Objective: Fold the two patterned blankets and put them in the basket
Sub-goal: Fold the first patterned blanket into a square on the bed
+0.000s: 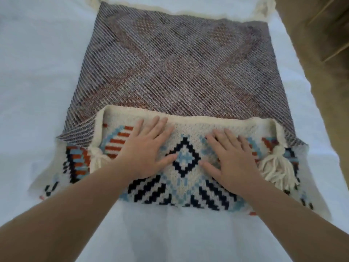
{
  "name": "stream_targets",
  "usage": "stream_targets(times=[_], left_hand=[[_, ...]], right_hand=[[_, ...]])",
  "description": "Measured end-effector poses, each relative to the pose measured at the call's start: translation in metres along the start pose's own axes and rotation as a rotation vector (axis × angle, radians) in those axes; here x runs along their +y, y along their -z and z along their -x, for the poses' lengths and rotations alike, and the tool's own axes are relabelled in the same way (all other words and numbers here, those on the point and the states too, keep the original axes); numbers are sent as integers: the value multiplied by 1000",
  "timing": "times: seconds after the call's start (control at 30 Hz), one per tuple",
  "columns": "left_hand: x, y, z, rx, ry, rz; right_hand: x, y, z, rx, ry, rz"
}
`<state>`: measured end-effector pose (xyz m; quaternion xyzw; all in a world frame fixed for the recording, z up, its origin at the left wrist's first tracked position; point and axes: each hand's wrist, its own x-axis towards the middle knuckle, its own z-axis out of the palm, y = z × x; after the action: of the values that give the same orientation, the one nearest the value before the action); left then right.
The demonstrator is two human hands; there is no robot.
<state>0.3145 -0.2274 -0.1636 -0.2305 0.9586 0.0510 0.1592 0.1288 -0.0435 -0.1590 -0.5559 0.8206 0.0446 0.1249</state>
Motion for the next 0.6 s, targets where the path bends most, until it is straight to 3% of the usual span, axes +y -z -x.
stream_targets(times=[0.27, 0.47, 0.6], left_hand=[[-59, -32, 21, -13, 172, 26], [-150, -46, 34, 42, 369, 78], [-186, -59, 23, -49, 457, 84]], right_hand=[[5, -28, -13, -70, -24, 13], [61, -35, -8, -10, -227, 16], [98, -27, -7, -22, -338, 44]])
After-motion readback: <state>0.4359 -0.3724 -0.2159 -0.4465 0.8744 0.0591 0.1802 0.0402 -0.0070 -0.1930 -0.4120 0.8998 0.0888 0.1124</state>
